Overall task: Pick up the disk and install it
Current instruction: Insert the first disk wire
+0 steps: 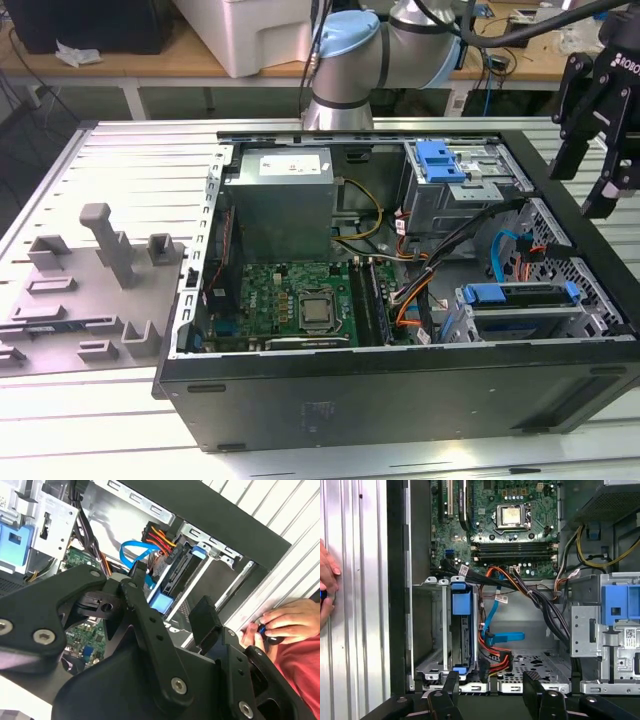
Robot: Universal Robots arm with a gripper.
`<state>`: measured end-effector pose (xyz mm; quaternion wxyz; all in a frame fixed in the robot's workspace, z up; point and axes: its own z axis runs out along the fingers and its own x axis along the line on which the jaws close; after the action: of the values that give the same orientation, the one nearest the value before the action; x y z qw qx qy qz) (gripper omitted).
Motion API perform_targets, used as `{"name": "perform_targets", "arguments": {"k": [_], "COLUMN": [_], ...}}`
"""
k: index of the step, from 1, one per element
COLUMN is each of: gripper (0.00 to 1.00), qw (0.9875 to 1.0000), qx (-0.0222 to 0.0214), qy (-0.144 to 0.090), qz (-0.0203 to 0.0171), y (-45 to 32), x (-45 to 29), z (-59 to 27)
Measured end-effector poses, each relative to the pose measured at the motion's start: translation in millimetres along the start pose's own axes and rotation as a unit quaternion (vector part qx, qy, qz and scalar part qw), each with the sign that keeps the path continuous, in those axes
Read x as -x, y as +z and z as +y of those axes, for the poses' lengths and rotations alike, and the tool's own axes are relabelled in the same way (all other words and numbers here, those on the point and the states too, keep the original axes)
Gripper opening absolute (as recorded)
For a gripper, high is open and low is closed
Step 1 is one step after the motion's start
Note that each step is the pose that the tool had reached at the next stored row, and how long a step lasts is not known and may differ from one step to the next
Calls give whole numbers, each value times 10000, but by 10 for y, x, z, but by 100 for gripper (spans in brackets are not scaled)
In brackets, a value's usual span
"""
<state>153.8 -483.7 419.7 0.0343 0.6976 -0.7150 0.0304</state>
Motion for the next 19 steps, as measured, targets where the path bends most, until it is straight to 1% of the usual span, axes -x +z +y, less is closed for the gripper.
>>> {"name": "perform_targets", "arguments": {"k": [1, 2, 4, 6, 8, 9, 11, 14, 15, 17, 19], "gripper": [62, 62, 62, 62, 62, 62, 62, 62, 62, 62, 62], "qw": [10000, 10000, 10000, 9999, 9998, 9998, 9996, 9993, 9992, 9991, 9989], "qx": [4, 13, 22, 36, 46, 54, 62, 81, 87, 94, 104], "qy": [3, 11, 25, 47, 60, 76, 102, 164, 178, 198, 241], "qz": [15, 45, 77, 130, 167, 198, 239, 318, 335, 357, 392], "y": [3, 10, 17, 23, 27, 32, 40, 63, 69, 77, 97], "x": [13, 36, 59, 91, 107, 118, 128, 154, 160, 167, 174], "z": [-4, -10, -20, -40, -51, -58, -61, -83, -91, -100, -103]}}
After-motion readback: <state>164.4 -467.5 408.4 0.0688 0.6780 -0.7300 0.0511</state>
